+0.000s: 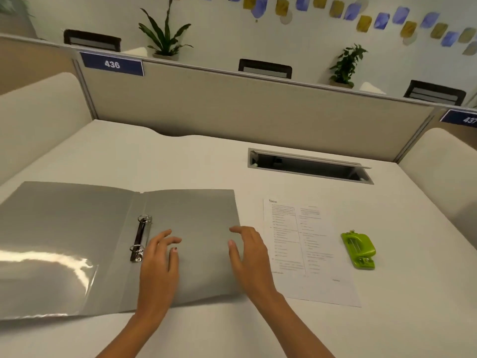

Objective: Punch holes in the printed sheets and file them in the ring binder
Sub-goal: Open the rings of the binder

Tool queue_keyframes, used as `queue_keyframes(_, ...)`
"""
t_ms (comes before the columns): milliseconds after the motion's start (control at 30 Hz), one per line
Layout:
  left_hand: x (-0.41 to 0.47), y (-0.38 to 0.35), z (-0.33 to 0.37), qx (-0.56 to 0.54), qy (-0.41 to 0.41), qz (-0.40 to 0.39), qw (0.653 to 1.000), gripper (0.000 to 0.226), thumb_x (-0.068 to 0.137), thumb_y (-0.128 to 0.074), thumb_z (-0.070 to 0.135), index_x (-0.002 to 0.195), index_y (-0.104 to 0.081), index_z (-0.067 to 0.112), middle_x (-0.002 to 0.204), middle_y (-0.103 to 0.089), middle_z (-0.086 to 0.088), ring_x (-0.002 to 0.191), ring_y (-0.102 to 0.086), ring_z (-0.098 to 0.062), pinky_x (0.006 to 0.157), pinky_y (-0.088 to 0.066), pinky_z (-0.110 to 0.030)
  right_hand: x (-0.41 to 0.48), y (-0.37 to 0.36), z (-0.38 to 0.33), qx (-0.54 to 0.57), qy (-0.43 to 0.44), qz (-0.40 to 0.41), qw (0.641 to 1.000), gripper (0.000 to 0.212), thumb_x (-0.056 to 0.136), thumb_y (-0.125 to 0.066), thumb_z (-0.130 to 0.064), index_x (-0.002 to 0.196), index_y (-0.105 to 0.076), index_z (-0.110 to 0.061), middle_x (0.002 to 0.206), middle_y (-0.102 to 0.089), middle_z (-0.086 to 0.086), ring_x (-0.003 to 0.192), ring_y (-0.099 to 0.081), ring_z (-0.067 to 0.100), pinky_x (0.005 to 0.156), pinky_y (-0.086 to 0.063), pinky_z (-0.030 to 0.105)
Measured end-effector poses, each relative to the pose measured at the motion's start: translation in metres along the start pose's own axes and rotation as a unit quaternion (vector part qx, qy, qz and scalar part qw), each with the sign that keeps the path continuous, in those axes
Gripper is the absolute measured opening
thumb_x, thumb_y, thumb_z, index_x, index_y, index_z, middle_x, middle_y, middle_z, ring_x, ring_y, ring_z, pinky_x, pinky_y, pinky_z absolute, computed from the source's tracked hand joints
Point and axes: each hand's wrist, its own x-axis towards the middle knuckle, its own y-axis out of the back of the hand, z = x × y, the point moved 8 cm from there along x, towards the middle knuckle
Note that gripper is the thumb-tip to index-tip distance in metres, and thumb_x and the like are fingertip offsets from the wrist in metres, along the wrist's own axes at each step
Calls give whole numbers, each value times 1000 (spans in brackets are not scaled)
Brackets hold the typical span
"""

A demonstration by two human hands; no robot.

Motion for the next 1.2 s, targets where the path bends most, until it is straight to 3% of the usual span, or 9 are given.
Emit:
queue_keyframes(100, 0, 32, -32, -8, 55, 47, 997, 20, 94, -51, 6, 103, -62, 21, 124, -56, 1, 113, -54, -21, 94, -42, -35, -4, -38, -17, 27, 9, -37, 999, 24, 95, -52, -22, 119, -57, -23, 117, -56, -14, 107, -49, -4, 94, -32, 1)
queue_keyframes(167, 3, 49, -49, -13, 86, 78, 993, 18, 93, -52, 5, 102, -64, 17, 121, -57, 0, 108, -57, -21, 90, -44, -34, -4, -60, -28, 47, 17, -56, 997, 23, 93, -54, -19, 115, -60, -19, 112, -59, -11, 103, -52, -1, 93, -40, 8)
queue_keyframes(267, 12, 67, -69, -25, 116, 104, 987, 17, 93, -53, 7, 102, -64, 17, 122, -57, 0, 103, -56, -17, 88, -46, -34, -1, -86, -44, 68, 23, -76, 994, 20, 92, -56, -14, 110, -63, -16, 106, -62, -7, 96, -57, 3, 87, -43, 9)
queue_keyframes(367, 20, 77, -82, -22, 125, 103, 987, 15, 91, -57, 5, 98, -66, 15, 109, -64, -2, 93, -62, -19, 80, -45, -30, 3, -108, -57, 88, 24, -90, 992, 17, 91, -58, -13, 106, -64, -16, 103, -63, -6, 92, -58, 3, 85, -47, 13)
queue_keyframes(533, 31, 73, -96, -40, 138, 37, 989, 19, 83, -66, 0, 80, -71, 18, 79, -72, 7, 78, -68, -13, 77, -53, -33, 15, -142, -68, 132, 17, -119, 984, 17, 84, -69, -17, 101, -70, -15, 98, -68, -5, 88, -63, 4, 81, -51, 15)
queue_keyframes(633, 40, 71, -101, -56, 128, 12, 990, 20, 80, -68, 1, 76, -72, 20, 73, -72, 11, 73, -67, -4, 75, -53, -24, 19, -161, -68, 167, -13, -141, 976, 19, 79, -75, -18, 97, -74, -16, 94, -71, -5, 85, -65, 5, 75, -50, 13)
queue_keyframes(800, 52, 60, -102, -84, 109, -46, 989, 22, 80, -66, -2, 75, -73, 18, 72, -72, 14, 72, -66, 0, 68, -47, -7, 20, -168, -62, 188, -23, -125, 974, 14, 78, -75, -16, 92, -77, -20, 89, -74, -11, 85, -66, 1, 75, -48, 10)
queue_keyframes(1067, 67, 44, -105, -103, 107, -141, 979, 18, 78, -72, 4, 77, -75, 22, 77, -74, 12, 79, -69, -3, 74, -51, -11, 28, -167, -52, 178, -27, -106, 978, 4, 82, -72, -23, 80, -76, -22, 79, -72, -11, 78, -64, 6, 67, -44, 12)
queue_keyframes(1200, 70, 40, -108, -104, 111, -156, 976, 18, 77, -72, 3, 76, -75, 21, 75, -73, 10, 77, -69, -6, 74, -52, -14, 29, -173, -49, 173, -28, -130, 976, 3, 83, -70, -25, 81, -72, -23, 82, -68, -9, 79, -63, 11, 69, -51, 25)
